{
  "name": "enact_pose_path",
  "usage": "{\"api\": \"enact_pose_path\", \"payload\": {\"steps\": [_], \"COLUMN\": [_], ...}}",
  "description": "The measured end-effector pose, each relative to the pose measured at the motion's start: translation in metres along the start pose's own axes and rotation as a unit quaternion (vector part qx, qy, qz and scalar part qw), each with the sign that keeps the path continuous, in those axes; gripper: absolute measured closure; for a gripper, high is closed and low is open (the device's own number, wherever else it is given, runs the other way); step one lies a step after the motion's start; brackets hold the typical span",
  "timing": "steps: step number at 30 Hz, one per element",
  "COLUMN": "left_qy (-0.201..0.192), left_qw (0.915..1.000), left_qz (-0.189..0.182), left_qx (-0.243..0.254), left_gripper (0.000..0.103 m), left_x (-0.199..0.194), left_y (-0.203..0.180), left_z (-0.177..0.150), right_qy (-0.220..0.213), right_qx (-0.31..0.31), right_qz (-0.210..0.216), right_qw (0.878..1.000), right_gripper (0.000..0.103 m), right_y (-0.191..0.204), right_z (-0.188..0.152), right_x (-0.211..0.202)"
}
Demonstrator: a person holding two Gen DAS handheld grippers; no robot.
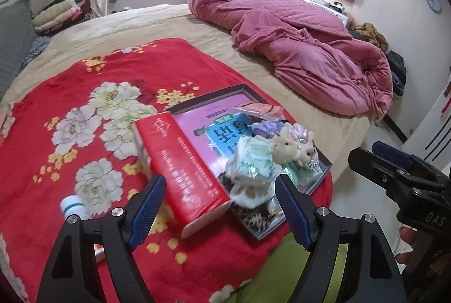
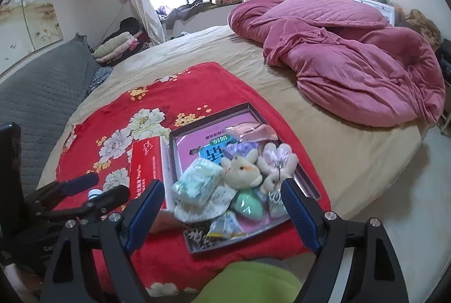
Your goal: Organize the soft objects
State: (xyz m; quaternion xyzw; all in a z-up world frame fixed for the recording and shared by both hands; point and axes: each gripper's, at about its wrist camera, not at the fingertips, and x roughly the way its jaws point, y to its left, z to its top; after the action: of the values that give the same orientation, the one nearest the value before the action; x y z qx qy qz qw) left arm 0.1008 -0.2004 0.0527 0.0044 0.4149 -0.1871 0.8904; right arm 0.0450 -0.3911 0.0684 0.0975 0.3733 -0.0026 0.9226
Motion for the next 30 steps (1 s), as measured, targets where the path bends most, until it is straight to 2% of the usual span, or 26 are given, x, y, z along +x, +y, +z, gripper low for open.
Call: {"api": "enact_pose_path", "payload": {"steps": [9, 17, 22, 30], "left_qy": [0.001, 0.012, 0.015, 0.017], "left_qw": [0.9996, 0.9987, 0.9985, 0.9988], "left_qz": [0.027, 0.047, 0.052, 0.043], "left_qx": [0.002, -0.015, -0.009, -0.015], "left_gripper": [0.022, 0.022, 0.022, 0.022], "left_x": [-0.025, -0.04, -0.045, -0.045], "left_y": [0.018, 0.036, 0.033, 0.029], "left_z": [-0.029, -0.058, -0.072, -0.084], "right_qy": [-0.002, 0.009, 0.001, 0.008], "right_qx": [0.009, 0.019, 0.015, 0.027], "right_qz": [-0.014, -0.022, -0.049, -0.064], "right_qw": [1.0, 1.0, 0.999, 0.998], "right_gripper": [0.019, 0.019, 0.019, 0.019], "right_y": [0.023, 0.049, 0.062, 0.057], "right_z": [-0.022, -0.059, -0.082, -0.091], "right_x": [-0.019, -0.028, -0.031, -0.03]}}
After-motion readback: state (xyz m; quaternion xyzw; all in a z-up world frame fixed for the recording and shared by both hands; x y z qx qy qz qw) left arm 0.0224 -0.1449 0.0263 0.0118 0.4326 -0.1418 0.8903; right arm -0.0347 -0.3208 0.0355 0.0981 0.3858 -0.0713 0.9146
